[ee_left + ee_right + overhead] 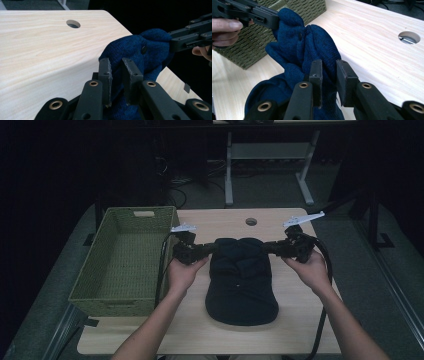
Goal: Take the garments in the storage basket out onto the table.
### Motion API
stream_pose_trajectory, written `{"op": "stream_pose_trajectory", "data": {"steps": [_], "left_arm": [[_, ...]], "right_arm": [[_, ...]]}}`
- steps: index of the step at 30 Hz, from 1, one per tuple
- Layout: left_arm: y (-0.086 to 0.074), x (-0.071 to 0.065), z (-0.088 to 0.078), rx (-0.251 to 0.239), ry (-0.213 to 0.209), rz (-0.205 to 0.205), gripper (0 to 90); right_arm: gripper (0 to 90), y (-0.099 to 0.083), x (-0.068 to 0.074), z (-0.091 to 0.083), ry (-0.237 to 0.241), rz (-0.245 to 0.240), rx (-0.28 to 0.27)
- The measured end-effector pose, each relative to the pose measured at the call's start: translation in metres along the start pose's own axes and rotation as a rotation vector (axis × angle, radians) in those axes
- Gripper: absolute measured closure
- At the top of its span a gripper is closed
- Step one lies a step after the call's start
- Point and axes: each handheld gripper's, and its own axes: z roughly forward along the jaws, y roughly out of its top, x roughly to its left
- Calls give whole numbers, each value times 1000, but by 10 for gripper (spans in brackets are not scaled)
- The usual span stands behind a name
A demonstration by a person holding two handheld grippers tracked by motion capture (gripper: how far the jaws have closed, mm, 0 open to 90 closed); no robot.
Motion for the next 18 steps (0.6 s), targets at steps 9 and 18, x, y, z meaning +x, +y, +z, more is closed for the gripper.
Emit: {"op": "stream_pose_trajectory", "data": {"steps": [9,18], "left_arm": [[-16,-7,-8,9,-20,12,771],[-35,-14,-8,49,-57,28,804]], "right_arm": [[728,-15,12,-6,16,-19,1],[748,-36,21,-8,57,-9,31]]}}
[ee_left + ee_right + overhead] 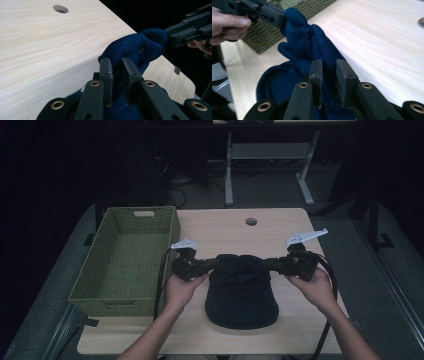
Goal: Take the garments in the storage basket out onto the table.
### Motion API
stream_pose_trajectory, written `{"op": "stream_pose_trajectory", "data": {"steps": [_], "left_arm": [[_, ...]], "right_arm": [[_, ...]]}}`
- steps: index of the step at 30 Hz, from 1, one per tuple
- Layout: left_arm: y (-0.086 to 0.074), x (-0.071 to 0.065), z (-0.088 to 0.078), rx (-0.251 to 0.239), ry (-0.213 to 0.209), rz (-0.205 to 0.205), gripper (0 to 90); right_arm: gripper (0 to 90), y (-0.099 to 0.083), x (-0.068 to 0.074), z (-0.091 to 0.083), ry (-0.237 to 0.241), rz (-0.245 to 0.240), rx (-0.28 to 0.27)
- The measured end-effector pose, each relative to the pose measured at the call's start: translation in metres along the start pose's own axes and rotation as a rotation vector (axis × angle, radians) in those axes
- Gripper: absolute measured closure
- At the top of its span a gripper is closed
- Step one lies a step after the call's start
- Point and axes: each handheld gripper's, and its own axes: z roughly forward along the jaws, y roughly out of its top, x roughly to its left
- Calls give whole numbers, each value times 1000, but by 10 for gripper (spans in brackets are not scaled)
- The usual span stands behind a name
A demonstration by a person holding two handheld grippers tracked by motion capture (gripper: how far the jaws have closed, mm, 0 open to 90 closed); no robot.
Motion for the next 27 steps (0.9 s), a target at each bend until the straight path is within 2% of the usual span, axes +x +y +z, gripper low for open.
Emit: {"op": "stream_pose_trajectory", "data": {"steps": [5,10,16,18,21,24,27], "left_arm": [[-9,-4,-1,19,-14,13,817],[-18,-7,-3,38,-32,21,818],[-26,-10,-4,62,-50,35,818],[-29,-11,-4,75,-52,43,818],[-31,-11,-5,83,-64,39,818],[-31,-10,-6,83,-77,24,815],[-30,-9,-8,84,-94,16,801]], "right_arm": [[730,-4,0,-2,21,19,-3],[730,6,2,1,28,15,-6],[738,21,-1,15,50,25,12],[744,25,-4,24,55,35,34],[773,25,-9,40,68,46,99],[794,20,-11,56,102,47,171],[802,14,-8,64,131,40,205]]}}
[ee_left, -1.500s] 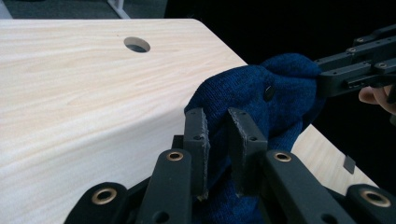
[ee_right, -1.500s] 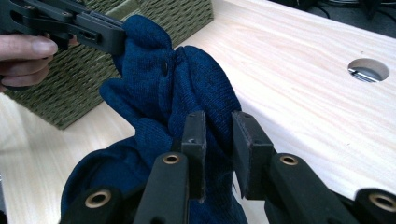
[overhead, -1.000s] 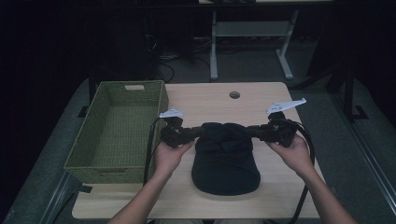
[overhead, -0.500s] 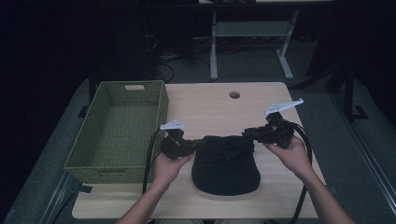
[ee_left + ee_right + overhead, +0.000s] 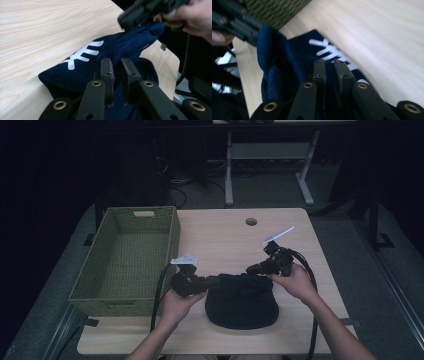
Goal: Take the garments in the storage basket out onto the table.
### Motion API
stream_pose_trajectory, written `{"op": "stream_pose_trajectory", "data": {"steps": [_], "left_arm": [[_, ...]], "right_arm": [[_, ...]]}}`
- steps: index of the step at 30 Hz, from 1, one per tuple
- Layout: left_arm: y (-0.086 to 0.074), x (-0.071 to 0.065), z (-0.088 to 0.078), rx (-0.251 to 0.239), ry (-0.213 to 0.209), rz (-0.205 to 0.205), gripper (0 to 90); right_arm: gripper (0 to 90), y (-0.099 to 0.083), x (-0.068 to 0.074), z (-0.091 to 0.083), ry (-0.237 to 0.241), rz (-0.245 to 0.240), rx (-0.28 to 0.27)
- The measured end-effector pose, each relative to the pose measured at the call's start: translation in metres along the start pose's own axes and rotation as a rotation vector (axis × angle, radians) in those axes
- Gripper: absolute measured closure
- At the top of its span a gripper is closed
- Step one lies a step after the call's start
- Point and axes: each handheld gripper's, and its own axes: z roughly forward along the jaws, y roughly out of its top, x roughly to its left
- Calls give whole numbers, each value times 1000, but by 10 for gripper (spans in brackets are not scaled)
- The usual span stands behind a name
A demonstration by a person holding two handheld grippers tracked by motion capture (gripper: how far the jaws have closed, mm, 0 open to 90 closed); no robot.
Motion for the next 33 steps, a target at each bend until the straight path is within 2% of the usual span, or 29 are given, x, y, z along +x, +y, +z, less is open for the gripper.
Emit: {"op": "stream_pose_trajectory", "data": {"steps": [2,5,11,14,22,28,33], "left_arm": [[1,1,-1,-8,-22,-21,780],[4,0,-4,-14,-38,-29,755],[8,-3,-2,-5,-24,-16,747],[7,-2,2,5,-20,-22,742],[-2,-3,18,62,-29,-28,742],[-12,-11,32,118,-31,0,739],[-22,-12,42,161,-27,2,730]], "right_arm": [[802,-4,1,4,20,2,13],[802,-10,2,7,39,8,26],[801,-24,6,14,66,0,32],[801,-31,9,18,81,-1,38],[802,-44,19,29,118,-15,71],[811,-52,24,36,131,-32,86],[819,-58,25,41,134,-32,93]]}}
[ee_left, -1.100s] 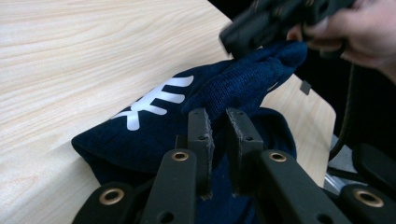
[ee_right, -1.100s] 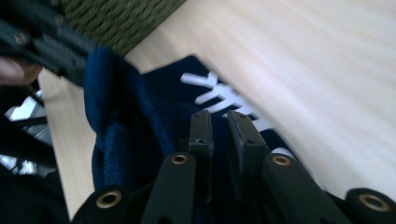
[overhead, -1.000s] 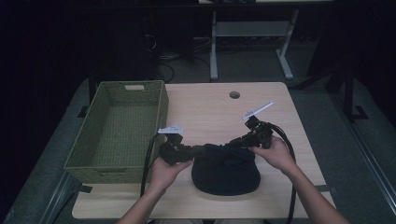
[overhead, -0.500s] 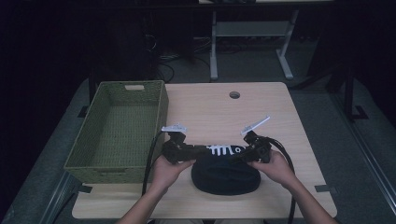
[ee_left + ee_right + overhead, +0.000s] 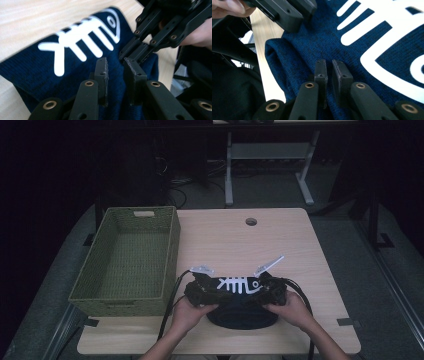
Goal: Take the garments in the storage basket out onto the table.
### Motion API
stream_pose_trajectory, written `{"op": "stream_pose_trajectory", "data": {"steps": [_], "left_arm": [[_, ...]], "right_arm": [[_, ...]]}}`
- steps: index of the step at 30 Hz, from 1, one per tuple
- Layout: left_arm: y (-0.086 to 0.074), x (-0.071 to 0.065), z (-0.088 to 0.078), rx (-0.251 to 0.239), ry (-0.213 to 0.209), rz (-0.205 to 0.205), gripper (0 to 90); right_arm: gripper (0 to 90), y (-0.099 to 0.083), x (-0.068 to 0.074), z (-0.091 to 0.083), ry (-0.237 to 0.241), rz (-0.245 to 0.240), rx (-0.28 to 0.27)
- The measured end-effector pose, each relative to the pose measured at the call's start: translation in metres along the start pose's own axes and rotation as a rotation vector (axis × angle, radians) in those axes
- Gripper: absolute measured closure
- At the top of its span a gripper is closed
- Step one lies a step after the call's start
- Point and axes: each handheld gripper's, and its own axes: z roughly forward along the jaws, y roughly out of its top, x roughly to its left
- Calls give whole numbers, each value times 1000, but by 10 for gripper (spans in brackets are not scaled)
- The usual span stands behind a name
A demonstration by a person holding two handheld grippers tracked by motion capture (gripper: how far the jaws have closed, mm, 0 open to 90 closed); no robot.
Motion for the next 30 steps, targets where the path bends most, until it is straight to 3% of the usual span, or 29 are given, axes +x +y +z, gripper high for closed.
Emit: {"op": "stream_pose_trajectory", "data": {"steps": [5,8,14,20,30], "left_arm": [[-8,-1,11,39,9,3,715],[-10,-2,14,60,31,26,709],[-13,-3,17,83,54,47,700],[-15,-2,20,73,51,29,700],[-16,-1,22,72,57,26,700]], "right_arm": [[822,-4,-1,6,-3,-4,25],[821,-3,-1,6,-3,-8,29],[800,8,-1,-5,-23,4,-59],[797,24,-9,-8,-54,35,-99],[803,26,-21,4,-69,63,-83]]}}
